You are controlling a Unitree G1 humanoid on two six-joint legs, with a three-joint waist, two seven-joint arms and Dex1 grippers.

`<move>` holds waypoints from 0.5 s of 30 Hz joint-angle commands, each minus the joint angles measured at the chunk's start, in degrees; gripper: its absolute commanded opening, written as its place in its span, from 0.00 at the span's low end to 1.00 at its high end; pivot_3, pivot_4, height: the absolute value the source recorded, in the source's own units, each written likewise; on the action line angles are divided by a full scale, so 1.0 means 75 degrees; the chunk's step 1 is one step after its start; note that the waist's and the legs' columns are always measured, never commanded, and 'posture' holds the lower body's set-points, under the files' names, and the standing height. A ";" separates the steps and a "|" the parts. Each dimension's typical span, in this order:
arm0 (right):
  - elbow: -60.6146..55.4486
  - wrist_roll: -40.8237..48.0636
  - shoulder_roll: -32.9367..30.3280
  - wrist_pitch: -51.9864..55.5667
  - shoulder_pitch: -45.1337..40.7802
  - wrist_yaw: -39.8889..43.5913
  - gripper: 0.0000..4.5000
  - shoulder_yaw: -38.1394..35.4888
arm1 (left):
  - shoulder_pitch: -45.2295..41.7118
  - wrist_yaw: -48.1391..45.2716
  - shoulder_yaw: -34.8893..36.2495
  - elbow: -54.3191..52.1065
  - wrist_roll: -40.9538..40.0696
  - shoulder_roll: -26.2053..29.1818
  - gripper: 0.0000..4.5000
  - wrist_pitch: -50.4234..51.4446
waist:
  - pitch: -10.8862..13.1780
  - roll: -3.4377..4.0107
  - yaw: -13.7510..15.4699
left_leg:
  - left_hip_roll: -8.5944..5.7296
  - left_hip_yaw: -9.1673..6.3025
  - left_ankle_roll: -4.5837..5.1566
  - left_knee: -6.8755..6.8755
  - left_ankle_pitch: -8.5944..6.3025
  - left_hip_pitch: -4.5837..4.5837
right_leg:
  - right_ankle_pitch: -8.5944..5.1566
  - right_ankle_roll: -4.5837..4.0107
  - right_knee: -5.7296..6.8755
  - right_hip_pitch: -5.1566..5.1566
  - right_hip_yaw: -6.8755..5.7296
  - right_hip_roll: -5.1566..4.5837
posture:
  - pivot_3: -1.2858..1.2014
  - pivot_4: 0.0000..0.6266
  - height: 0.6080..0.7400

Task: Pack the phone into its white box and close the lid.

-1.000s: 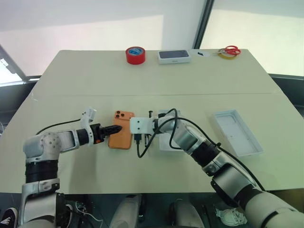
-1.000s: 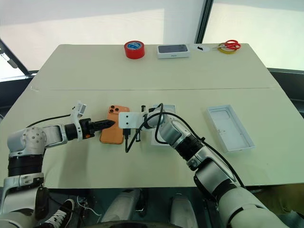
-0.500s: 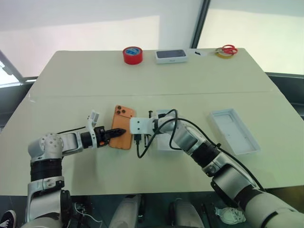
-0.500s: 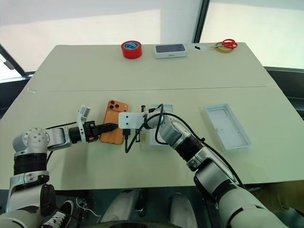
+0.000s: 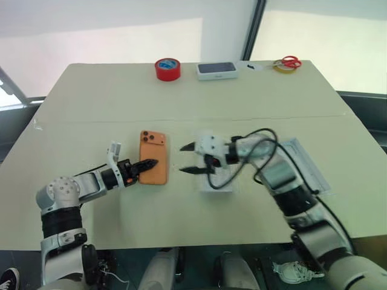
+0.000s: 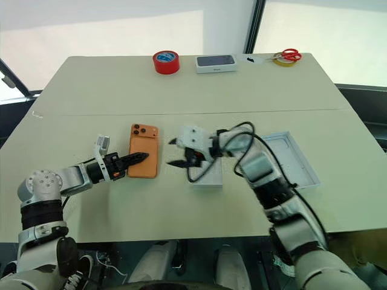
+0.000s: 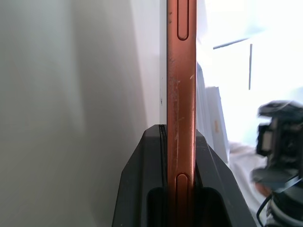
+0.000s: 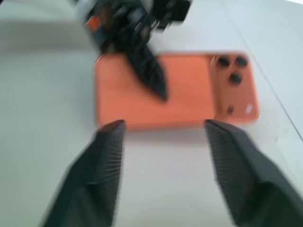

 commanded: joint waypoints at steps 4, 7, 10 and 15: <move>-0.0723 0.0390 -0.1254 -0.1343 0.1359 0.0590 0.63 -0.0382 | 0.0011 -0.0081 0.0010 -0.0744 -0.0334 -0.0081 0.00 -0.0394 | 0.0006 -0.0005 -0.0049 | 0.0007 0.0001 0.0000 -0.0008 0.0000 -0.0010 | 0.0000 0.0000 -0.0015 -0.0004 0.0001 0.0002 | 0.52 0.24 0.99; -0.0728 0.0576 -0.1408 -0.1511 0.1655 0.0530 0.63 -0.0592 | 0.0103 -0.0133 -0.0262 -0.0825 -0.0177 -0.0072 0.00 -0.0606 | 0.0008 -0.0008 -0.0053 | 0.0015 0.0001 -0.0001 -0.0008 0.0000 -0.0009 | 0.0000 0.0000 -0.0019 -0.0003 0.0001 0.0005 | 0.52 0.24 0.99; -0.0661 0.0566 -0.1442 -0.1587 0.1705 0.0436 0.63 -0.0629 | 0.0040 -0.0134 -0.0297 -0.0759 -0.0275 -0.0066 0.00 -0.0605 | 0.0011 -0.0011 -0.0027 | 0.0016 0.0002 -0.0001 -0.0007 0.0000 -0.0010 | 0.0000 0.0000 -0.0019 -0.0004 0.0001 0.0005 | 0.52 0.24 0.99; -0.0605 0.0450 -0.1417 -0.1659 0.1764 0.0158 0.34 -0.0596 | -0.0065 -0.0173 -0.0430 -0.0737 -0.0286 -0.0007 0.00 -0.0587 | 0.0017 -0.0020 -0.0002 | 0.0015 0.0001 0.0001 -0.0003 -0.0001 -0.0015 | 0.0000 -0.0001 -0.0025 -0.0003 0.0001 0.0003 | 0.52 0.24 0.99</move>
